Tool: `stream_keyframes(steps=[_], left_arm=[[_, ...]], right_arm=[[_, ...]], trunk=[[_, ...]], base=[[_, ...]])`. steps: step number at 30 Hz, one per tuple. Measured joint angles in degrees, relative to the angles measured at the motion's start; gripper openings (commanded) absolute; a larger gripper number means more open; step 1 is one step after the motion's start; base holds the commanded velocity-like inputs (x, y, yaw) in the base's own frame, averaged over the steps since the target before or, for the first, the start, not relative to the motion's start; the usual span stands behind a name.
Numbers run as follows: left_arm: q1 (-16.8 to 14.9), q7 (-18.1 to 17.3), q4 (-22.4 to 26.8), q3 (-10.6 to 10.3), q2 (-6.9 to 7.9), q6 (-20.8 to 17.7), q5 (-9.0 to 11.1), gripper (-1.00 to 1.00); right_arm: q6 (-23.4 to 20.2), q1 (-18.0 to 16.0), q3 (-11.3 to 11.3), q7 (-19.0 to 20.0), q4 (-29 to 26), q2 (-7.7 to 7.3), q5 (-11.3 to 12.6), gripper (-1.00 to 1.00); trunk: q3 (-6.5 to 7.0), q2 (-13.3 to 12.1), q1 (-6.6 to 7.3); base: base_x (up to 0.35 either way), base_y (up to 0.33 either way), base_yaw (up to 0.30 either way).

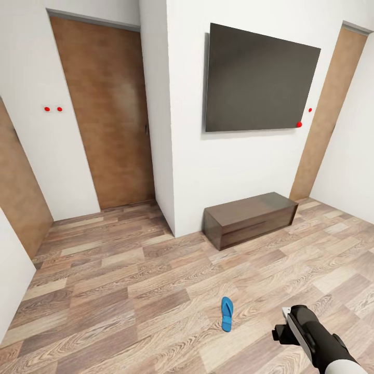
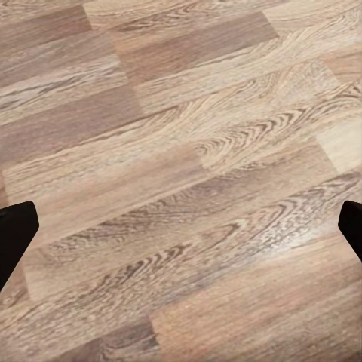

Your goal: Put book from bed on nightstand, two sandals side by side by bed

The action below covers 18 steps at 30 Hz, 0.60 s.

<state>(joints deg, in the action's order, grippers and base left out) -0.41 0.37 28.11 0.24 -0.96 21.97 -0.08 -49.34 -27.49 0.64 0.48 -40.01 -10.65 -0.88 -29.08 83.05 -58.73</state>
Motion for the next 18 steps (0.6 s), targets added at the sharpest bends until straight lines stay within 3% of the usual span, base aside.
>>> stream_keyframes(steps=[3, 4, 5, 7, 8, 9, 10, 11, 12, 13, 14, 16, 17, 18], left_arm=[[0.0, -0.1, 1.1, 0.0, 0.0, -0.1, 0.0, 1.0], [0.0, 0.0, 2.7, 0.0, -0.02, -0.2, 0.0, 1.0], [0.0, -0.1, 7.6, -0.1, -0.03, -1.5, 0.0, 1.0], [0.0, -1.4, 15.2, -0.2, -0.09, -7.1, 0.1, 1.0], [0.0, -3.6, 19.6, -0.2, -0.11, -12.0, 0.1, 1.0], [-0.1, -7.5, 24.5, -0.3, -0.15, -18.1, 0.1, 1.0], [-0.2, -10.3, 27.1, -0.3, -0.14, -21.3, 0.1, 1.0], [-0.4, -16.5, 31.6, -0.3, -0.1, -27.2, 0.3, 1.0], [-0.6, -20.1, 34.0, -0.2, -0.07, -30.4, 0.4, 1.0], [-1.2, -27.1, 37.9, -0.2, -0.03, -36.0, 0.9, 1.0], [-1.7, -30.6, 40.0, -0.1, 0.0, -38.7, 1.2, 1.0], [-4.2, -41.5, 45.8, 1.1, 0.09, -46.7, 3.1, 1.0], [-5.2, -44.9, 47.6, 2.4, 0.1, -49.6, 4.3, 1.0], [-5.6, -46.2, 48.3, 3.2, 0.11, -50.8, 4.9, 1.0]], right_arm=[[0.0, 0.0, 0.0, 0.0, 0.0, 0.0, 0.0, 1.0], [0.0, 0.0, 0.0, 0.0, 0.0, 0.0, 0.0, 1.0], [0.0, 0.0, 0.0, 0.0, 0.0, 0.01, 0.0, 1.0], [0.0, 0.0, 0.0, 0.0, 0.0, 0.01, 0.0, 1.0], [0.0, 0.0, 0.0, 0.0, 0.0, 0.01, 0.0, 1.0], [0.0, 0.0, 0.0, 0.0, 0.0, 0.01, 0.0, 1.0], [0.0, 0.0, 0.0, 0.0, 0.0, 0.01, 0.0, 1.0], [0.0, 0.0, 0.0, 0.0, 0.0, 0.01, 0.0, 1.0], [0.0, 0.0, 0.0, 0.0, 0.0, 0.01, 0.1, 1.0], [0.0, 0.0, 0.0, 0.0, 0.0, 0.01, 0.1, 1.0], [0.0, 0.0, 0.0, 0.0, 0.0, 0.01, 0.1, 1.0], [0.0, 0.0, 0.0, 0.0, 0.0, 0.01, 0.1, 1.0], [0.0, 0.0, -0.1, 0.0, 0.0, 0.01, 0.0, 1.0], [0.0, 0.0, -0.1, 0.0, 0.0, 0.01, 0.0, 1.0]], trunk=[[0.0, 0.0, 0.0], [0.0, 0.0, 0.0], [0.01, 0.0, 0.0], [0.01, 0.0, 0.0], [0.01, 0.0, 0.0], [0.01, 0.0, 0.0], [0.01, 0.0, 0.0], [0.01, 0.0, 0.0], [0.01, 0.0, 0.0], [0.01, 0.0, 0.0], [0.01, 0.0, 0.0], [0.01, 0.0, 0.0], [0.01, 0.0, 0.0], [0.0, 0.0, 0.0]], base=[[0.0, 0.0, 0.0], [0.0, 0.0, 0.0], [0.0, 0.0, 0.0], [0.0, 0.0, 0.0], [0.0, 0.0, 0.0], [0.0, 0.0, 0.0], [0.0, 0.0, 0.0], [0.0, 0.0, 0.0], [0.0, 0.0, 0.0], [0.0, 0.0, 0.0], [0.0, 0.0, 0.0], [0.0, 0.0, 0.0], [0.0, 0.0, 0.0], [0.0, 0.0, 0.0]])
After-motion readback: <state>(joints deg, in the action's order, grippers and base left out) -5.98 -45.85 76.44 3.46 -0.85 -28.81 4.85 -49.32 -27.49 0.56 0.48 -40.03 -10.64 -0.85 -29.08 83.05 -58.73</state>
